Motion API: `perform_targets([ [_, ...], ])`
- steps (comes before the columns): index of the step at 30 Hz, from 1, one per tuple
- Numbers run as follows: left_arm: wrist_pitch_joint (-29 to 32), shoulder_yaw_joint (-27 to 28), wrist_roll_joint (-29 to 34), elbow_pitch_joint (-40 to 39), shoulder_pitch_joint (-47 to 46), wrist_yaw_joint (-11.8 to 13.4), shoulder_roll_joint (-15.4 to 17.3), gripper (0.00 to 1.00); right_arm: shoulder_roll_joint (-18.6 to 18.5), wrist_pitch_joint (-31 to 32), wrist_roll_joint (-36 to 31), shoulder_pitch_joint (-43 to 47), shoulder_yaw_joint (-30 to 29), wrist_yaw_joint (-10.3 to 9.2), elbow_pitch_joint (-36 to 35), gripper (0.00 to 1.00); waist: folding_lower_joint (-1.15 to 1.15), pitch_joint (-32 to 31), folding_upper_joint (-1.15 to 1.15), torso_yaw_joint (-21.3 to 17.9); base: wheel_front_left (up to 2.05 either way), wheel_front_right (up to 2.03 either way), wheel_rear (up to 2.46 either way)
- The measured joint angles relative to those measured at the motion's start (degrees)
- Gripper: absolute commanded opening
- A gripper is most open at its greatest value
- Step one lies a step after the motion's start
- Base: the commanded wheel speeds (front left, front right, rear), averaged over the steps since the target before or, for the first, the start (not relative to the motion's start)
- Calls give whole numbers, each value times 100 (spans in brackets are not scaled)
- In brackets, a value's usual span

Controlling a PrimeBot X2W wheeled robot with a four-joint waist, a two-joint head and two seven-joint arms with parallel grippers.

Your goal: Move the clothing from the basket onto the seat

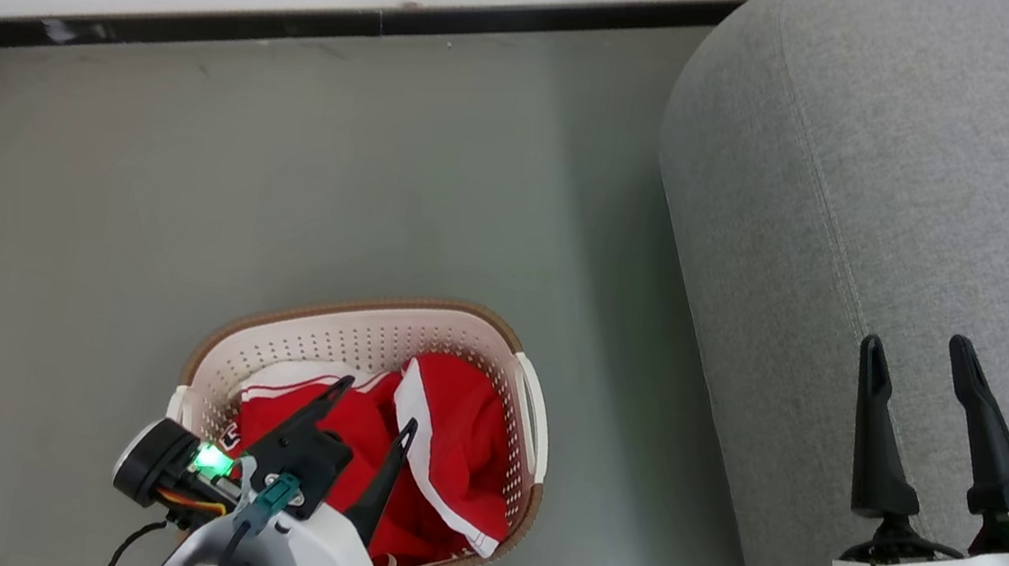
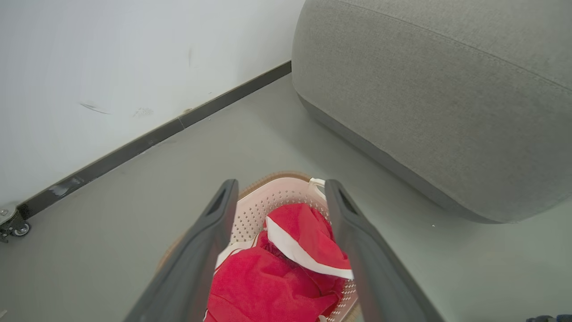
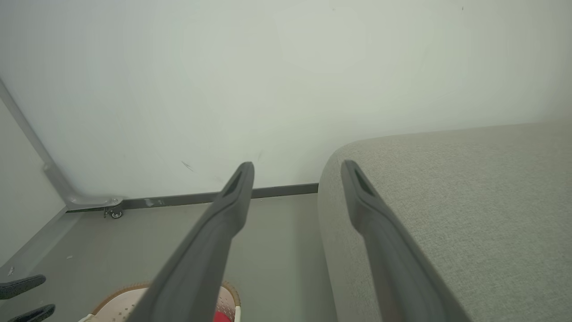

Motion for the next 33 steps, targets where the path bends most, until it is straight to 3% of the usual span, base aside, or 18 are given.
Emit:
perform_targets([
  [33,148,-199,339,1285,-1199,-107,-193,100,-1,-434,341,-1300,566,0,113,100,0,1786,0,-521,0,0,0],
])
